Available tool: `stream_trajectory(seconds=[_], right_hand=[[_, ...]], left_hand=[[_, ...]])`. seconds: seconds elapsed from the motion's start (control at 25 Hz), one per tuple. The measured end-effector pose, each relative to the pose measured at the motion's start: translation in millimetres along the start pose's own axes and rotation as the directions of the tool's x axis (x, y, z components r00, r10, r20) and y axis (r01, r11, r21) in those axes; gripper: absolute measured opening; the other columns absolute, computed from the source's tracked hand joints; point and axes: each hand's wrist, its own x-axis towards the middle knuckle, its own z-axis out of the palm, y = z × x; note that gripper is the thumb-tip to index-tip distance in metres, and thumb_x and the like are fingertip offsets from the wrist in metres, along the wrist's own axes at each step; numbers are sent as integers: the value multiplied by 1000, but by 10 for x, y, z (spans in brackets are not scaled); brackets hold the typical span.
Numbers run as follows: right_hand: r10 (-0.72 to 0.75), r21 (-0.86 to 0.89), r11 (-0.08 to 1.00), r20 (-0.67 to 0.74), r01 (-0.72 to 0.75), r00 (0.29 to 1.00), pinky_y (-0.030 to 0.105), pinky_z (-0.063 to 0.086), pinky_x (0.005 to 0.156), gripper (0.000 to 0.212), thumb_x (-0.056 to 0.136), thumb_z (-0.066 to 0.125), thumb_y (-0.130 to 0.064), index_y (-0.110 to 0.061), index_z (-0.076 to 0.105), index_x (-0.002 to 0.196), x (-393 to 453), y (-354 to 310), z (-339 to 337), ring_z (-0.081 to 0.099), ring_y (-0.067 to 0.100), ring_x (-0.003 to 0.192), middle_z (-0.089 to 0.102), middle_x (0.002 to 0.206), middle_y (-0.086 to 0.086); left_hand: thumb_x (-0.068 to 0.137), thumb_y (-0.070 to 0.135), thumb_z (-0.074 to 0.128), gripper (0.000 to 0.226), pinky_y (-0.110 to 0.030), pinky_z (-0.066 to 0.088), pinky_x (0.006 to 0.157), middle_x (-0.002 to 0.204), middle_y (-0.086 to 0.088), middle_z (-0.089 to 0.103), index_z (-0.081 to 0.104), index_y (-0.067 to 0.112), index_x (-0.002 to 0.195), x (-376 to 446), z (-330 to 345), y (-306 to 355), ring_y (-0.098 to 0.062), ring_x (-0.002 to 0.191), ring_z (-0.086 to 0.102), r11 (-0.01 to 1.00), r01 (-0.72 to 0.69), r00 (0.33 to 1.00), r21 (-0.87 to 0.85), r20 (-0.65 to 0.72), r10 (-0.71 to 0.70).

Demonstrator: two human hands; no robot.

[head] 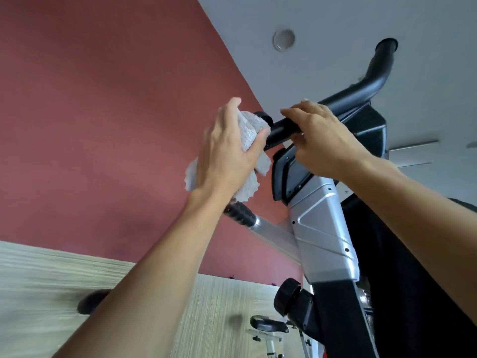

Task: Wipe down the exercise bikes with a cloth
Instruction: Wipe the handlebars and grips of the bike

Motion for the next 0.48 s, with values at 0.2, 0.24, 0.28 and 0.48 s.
stream_trajectory(seconds=[0.2, 0.24, 0.28, 0.48], right_hand=[[-107, -125, 987, -26, 103, 994, 44, 24, 117, 46, 93, 67, -17, -23, 59, 137, 46, 277, -89, 47, 32, 124, 57, 129, 5], [-103, -96, 991, -44, 98, 994, 47, 27, 116, 43, 89, 73, -20, -23, 63, 131, 79, 277, -62, 50, 33, 117, 58, 122, 6], [-97, -56, 994, -71, 93, 993, 48, 29, 115, 39, 86, 77, -21, -22, 67, 124, 111, 256, -19, 50, 33, 109, 58, 115, 6], [-267, 102, 955, -112, 279, 957, 47, 36, 111, 12, 87, 73, -17, -12, 72, 98, 69, -15, 129, 51, 34, 92, 61, 96, 7]], left_hand=[[97, 46, 61, 55, -44, 46, 97, 135, -5, 58, 45, 14, 139, 70, -23, -35, -31, 119, 56, 995, 33, 989, 92, 141, -46], [97, 46, 61, 53, -42, 48, 92, 130, -3, 60, 47, 14, 136, 50, -8, -68, -31, 114, 57, 994, 25, 993, 102, 114, -36], [96, 46, 61, 51, -39, 48, 85, 122, -2, 62, 49, 13, 133, 32, 5, -94, -30, 106, 59, 994, 17, 997, 112, 75, -26], [94, 39, 63, 47, -34, 48, 76, 104, -9, 64, 57, 2, 123, 104, -26, -95, -26, 92, 61, 984, 14, 997, 176, 74, -27]])
